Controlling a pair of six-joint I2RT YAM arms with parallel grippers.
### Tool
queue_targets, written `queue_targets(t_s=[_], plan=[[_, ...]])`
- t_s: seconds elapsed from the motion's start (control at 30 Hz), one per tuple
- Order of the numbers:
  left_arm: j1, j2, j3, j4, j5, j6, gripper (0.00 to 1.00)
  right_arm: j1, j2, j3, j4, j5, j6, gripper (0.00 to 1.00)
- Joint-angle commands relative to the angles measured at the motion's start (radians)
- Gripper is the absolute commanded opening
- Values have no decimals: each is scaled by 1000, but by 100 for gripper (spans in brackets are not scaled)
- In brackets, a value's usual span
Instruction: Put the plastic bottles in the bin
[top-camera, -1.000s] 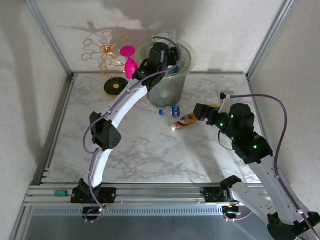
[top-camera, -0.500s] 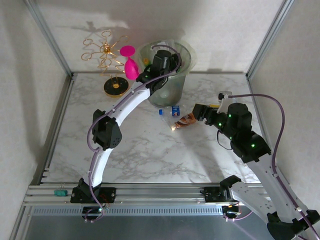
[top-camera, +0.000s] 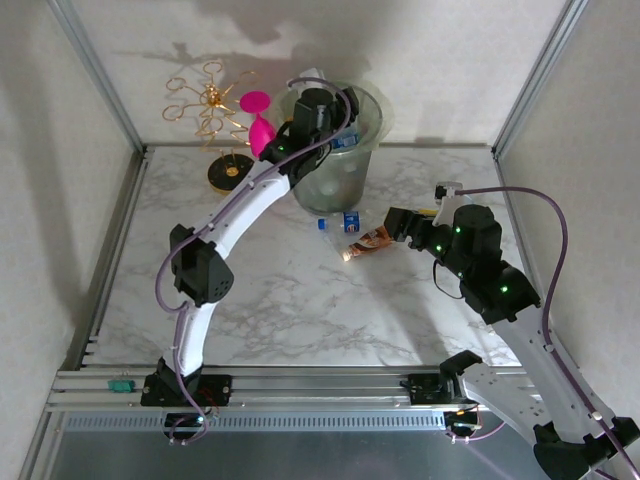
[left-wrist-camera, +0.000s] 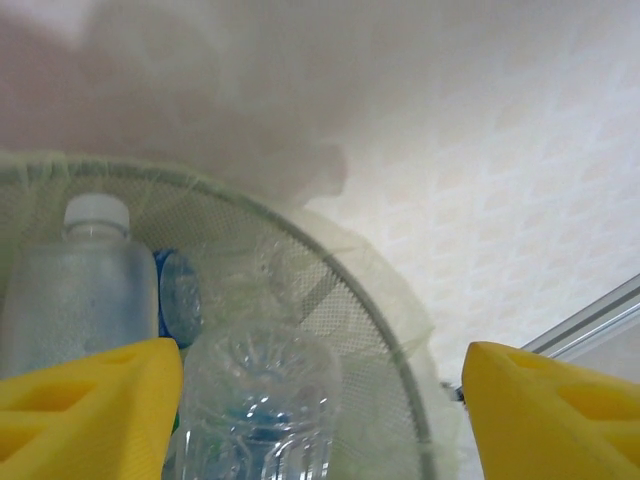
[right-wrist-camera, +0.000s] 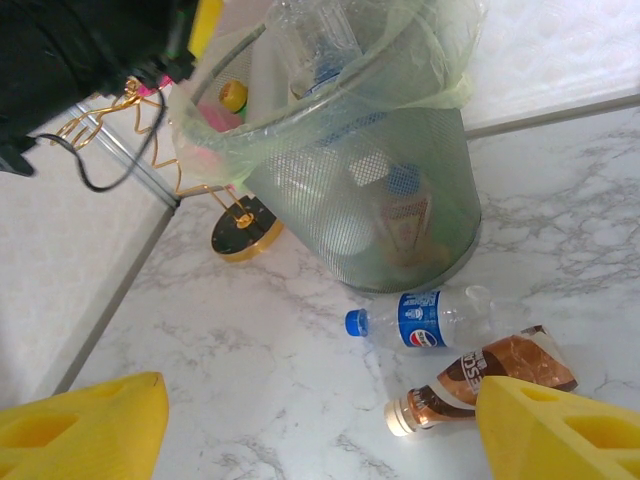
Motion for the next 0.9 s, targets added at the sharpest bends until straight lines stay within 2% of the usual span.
queue_targets(t_s=[0.0,0.1,0.2,0.27,0.37,0.53,0.63,0.7,0.87], plan=[[2,-56,4,50,27,36,69,7,8,7,13,-9,6,80],[15,3,92,26,110,59,63,7,15,8,13,-14,8,80],[24,119,255,-43,285,63,55,8,14,8,10,-17,11,80],[29,149,253,-11,409,50,52,7,10,6,6,-17,12,80],[35,161,194,63,525,10,50,7,4,1,-2,-10,12,80],[65,209,198,40,540,-45,49,8,-2,-13,-7,-11,15,80],[90,208,180,16,507,-71,48,8,-1,-20,-3,-8,17,80],[93,198,168,-2,482,-50,48,8,4,-24,5,-11,19,80],[86,173,150,-24,514,-12,50,8,24,-8,15,-12,23,80]])
